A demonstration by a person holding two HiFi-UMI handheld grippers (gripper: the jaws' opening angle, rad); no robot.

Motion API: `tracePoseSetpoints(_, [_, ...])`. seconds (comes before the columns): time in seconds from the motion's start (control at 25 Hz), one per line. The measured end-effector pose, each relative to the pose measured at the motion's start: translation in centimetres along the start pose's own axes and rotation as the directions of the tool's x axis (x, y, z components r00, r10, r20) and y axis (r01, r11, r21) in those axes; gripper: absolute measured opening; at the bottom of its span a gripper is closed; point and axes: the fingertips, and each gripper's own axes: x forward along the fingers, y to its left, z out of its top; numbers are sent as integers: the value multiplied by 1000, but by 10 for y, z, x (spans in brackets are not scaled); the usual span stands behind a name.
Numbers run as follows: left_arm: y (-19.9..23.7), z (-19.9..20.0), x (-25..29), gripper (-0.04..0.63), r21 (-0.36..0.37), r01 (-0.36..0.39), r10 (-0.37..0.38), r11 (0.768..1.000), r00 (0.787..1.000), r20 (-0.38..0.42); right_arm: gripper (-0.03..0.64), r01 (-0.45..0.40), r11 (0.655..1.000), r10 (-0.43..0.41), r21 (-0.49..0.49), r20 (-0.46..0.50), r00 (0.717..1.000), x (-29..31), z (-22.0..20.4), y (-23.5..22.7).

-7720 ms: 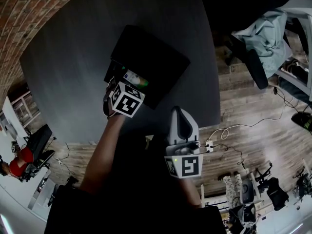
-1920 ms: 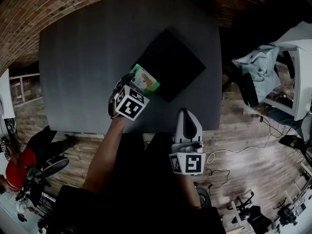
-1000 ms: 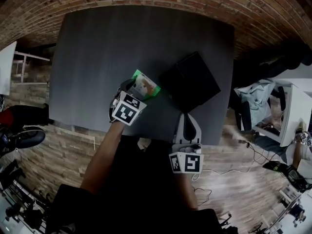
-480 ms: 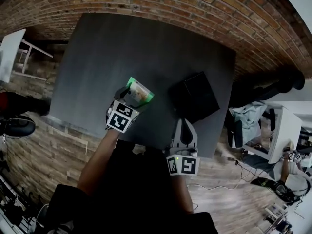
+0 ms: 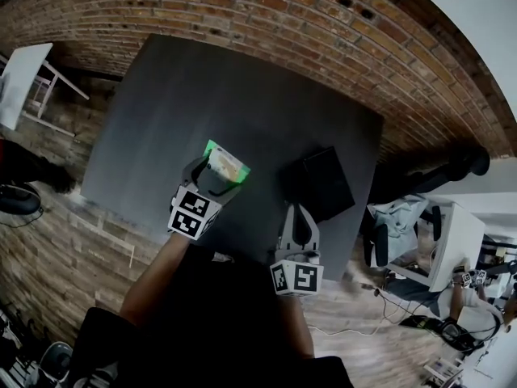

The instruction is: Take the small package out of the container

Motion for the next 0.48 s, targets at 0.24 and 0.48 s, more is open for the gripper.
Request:
tracePoseSetpoints(0.24, [4,27,-23,414,13,-18,16,1000,993,117,25,-20,1000,21,-19,19,1000,9,9,12])
tracePoseSetpoints(0.48, [4,46,-49,414,69,-114,94,991,965,245,25,-35,999,36,-15,24,999,13,11,17])
